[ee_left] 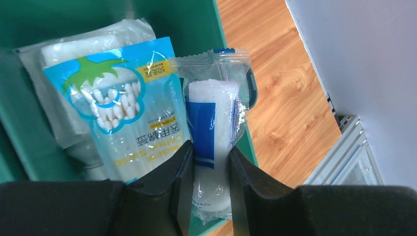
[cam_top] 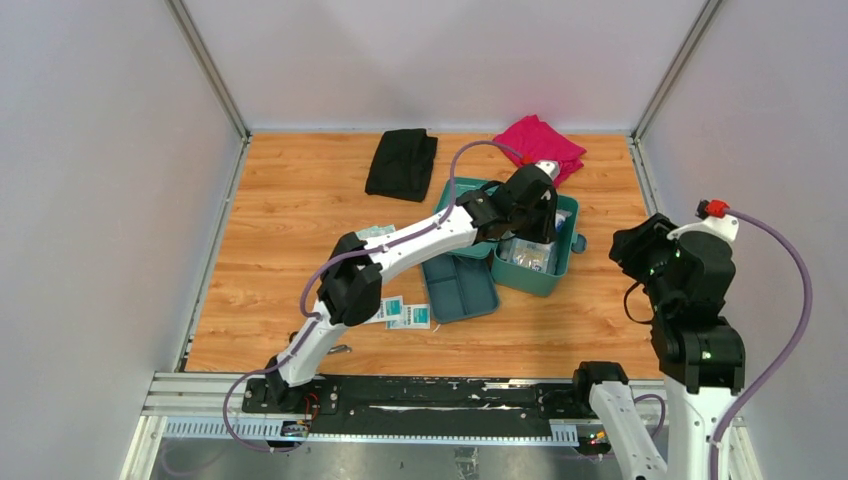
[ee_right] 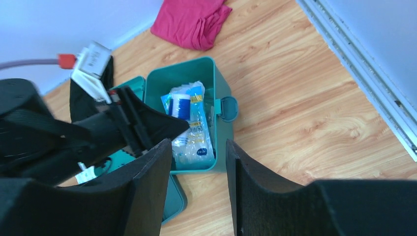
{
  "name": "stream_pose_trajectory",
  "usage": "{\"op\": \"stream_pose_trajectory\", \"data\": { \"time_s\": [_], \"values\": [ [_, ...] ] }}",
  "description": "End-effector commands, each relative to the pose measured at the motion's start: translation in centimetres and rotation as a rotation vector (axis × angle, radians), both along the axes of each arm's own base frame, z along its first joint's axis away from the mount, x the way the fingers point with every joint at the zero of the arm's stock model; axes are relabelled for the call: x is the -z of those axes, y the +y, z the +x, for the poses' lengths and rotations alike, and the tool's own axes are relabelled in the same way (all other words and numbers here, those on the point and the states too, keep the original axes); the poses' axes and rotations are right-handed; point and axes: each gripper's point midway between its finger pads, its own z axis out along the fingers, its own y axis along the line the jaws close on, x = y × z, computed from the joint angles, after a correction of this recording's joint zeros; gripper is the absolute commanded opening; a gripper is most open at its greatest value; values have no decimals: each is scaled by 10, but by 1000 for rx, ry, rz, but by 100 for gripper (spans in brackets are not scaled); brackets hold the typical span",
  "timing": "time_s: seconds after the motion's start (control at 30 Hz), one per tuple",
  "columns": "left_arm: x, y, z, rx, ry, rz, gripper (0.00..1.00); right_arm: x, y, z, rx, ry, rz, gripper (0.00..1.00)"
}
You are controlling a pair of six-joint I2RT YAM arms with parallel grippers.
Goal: Organize the medicine kit
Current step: Place the pill bottle in the medicine box.
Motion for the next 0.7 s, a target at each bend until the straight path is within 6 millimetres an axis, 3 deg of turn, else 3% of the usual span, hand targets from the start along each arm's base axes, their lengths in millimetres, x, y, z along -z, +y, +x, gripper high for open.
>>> {"op": "stream_pose_trajectory", "data": {
  "time_s": [0.0,0.17,0.37,0.57,0.67],
  "values": [
    [-13,-26,1,14,17,-119,34,-16,-9,-19,59,-51,-5,49],
    [-5,-44,1,20,61,-183,41,-17,-9,-24,54,-59,-11,49],
    [0,-45,4,8,65,-177,55,-16,-6,-23,42,-55,-7,49],
    [-22,-26,7,-9,13,-158,61,-10,-6,-21,38,-35,-8,49],
    [-45,-2,7,-33,-35,-149,61,-6,-5,-19,29,-23,-14,49]
  ]
}}
